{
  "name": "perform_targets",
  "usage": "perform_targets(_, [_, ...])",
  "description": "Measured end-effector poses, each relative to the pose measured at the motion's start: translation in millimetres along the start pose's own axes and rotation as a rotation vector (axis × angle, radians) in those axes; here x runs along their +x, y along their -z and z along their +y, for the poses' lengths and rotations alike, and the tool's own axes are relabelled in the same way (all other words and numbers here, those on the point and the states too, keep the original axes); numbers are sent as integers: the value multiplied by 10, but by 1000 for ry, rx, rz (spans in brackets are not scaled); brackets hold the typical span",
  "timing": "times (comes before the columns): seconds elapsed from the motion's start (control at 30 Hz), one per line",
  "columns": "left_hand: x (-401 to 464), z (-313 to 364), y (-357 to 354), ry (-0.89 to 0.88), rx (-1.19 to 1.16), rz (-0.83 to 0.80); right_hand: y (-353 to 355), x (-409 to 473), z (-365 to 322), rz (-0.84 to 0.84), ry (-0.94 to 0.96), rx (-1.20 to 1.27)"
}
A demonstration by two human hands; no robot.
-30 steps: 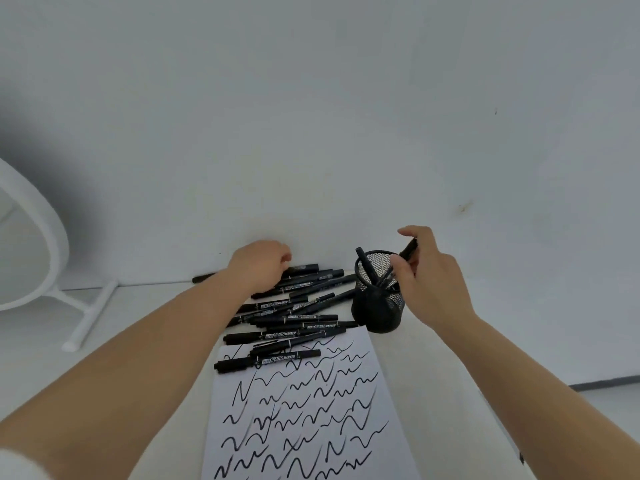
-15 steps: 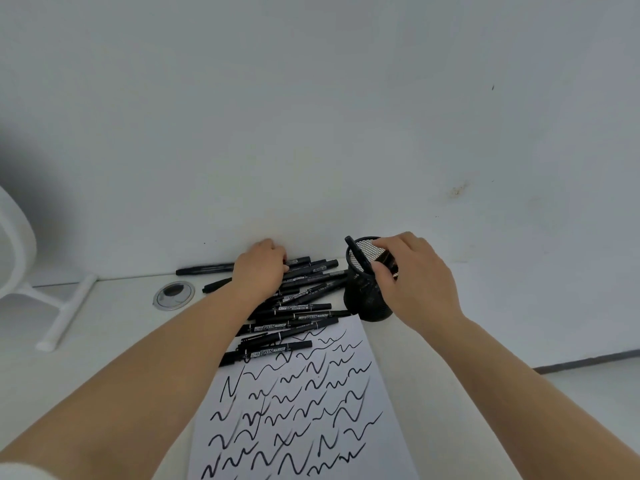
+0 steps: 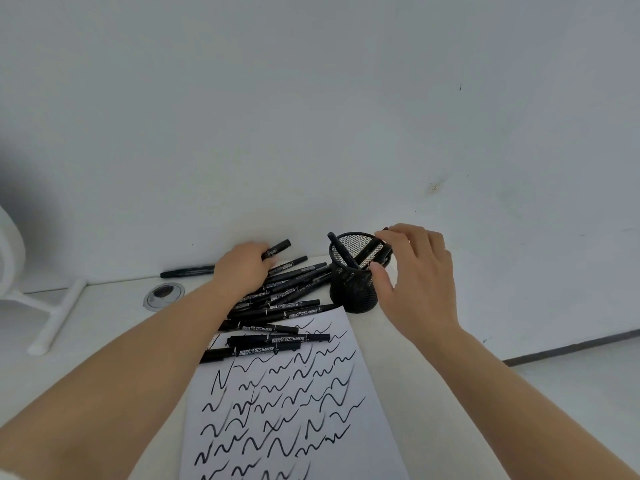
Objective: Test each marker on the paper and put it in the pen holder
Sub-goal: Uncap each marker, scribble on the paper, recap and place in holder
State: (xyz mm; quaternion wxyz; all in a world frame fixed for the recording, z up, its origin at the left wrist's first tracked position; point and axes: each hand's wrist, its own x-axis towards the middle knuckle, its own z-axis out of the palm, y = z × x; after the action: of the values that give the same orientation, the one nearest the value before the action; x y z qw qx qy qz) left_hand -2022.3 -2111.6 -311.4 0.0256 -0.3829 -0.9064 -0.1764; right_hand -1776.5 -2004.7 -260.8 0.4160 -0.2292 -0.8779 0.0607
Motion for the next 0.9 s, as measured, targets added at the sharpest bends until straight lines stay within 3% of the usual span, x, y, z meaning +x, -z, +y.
perform_targets(0.1, [-142, 151, 224, -67, -132, 144, 91, -105, -99, 130, 82, 94])
perform_targets(0.17, [-321, 325, 413, -159, -244, 171, 139, -227, -206, 122, 100, 313])
perform_targets(0.3, [-893, 667, 684, -402, -228, 114, 179, -429, -478, -167, -374, 911])
perform_targets(0.4, [-1311, 863, 741, -508, -119, 31, 244, -503, -599, -235, -445, 1012])
perform_targets(0.57, [-1880, 736, 674, -405, -225, 28, 369, -734, -616, -112, -518, 1002])
perform_targets(0.73, [-2268, 636, 555, -337, -185, 54, 404, -991, -724, -70, -773, 1297])
perform_targets(0.83, [-2429, 617, 556, -331, -129, 95, 388, -1104, -807, -144, -880, 1364])
perform_targets(0.9, [-2537, 616, 559, -383, -115, 109, 378, -1182, -853, -281, -870, 1371])
